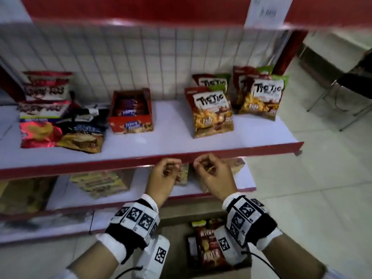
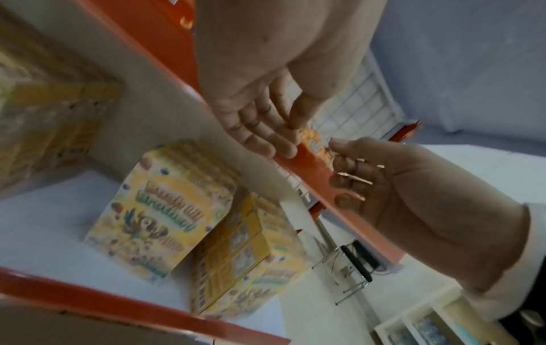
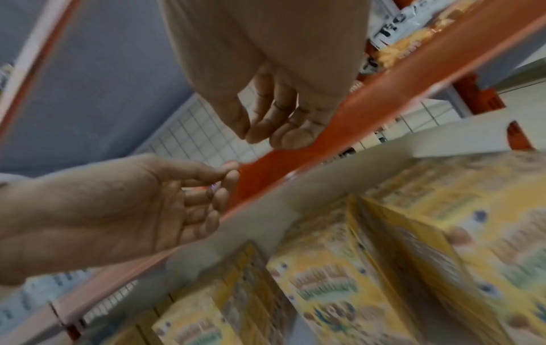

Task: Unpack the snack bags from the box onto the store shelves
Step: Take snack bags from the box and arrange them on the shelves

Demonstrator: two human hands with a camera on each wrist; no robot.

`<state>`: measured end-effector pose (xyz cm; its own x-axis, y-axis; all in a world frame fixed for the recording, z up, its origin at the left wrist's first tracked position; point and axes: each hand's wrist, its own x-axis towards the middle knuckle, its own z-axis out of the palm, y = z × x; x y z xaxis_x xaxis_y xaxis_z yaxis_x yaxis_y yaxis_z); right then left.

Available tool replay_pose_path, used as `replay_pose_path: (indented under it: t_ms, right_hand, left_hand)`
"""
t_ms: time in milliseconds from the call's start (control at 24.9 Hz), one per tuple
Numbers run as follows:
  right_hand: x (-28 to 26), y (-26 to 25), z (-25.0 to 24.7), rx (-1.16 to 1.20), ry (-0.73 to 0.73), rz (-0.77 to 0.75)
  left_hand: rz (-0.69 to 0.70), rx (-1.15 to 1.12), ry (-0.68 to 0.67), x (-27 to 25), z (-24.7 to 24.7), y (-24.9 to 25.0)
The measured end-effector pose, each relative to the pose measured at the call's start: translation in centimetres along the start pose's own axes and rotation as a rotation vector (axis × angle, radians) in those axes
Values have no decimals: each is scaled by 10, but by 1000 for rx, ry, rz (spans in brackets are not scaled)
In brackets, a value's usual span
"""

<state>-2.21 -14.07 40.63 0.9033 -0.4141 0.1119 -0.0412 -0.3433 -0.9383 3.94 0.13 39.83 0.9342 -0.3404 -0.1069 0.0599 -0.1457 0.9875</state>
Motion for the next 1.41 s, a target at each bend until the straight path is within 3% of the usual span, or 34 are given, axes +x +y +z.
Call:
replay_pose_path:
  t_ms: [161,322,483,603,764,965,1086,1207,1247,1327,1408]
  right_hand:
    - [-11,118,25,-219,-159,193]
    - [-26,230,52,-300,-237,274]
    - [-56,346,82,-430,-497,347]
    - [-79,435,110,-645,-665,333]
    - [-83,486,105,-799,-699,401]
    - [-84,551,97,-1101,-877,524]
    - [-85,565,93,-993,-959,764]
    - [-92,565,100,-1124,-945,715]
    - [-95,565,103,-1113,-1002,743]
    - [-98,565,109,-1028,-1103,825]
    - [-102,556,108,-905,-1095,857]
  left_hand:
    - [-117,65,-54,17,24,-100]
    - [-174,102,-71,33,43,-206]
    - [-208,73,-165,29,53,-323]
    - [-191,172,-279,24,55,-413]
    - [-169,191,-386,24,53,-450]
    - [-62,235,-501,26,57,-481]
    - [39,413,-583,28,53,-482]
    - [87,528,-544,30,43,-479]
    - [87,549,-537,31,41,-476]
    - [76,585,-551,32,40,-465]
    - [84,593,-563,33,37,-456]
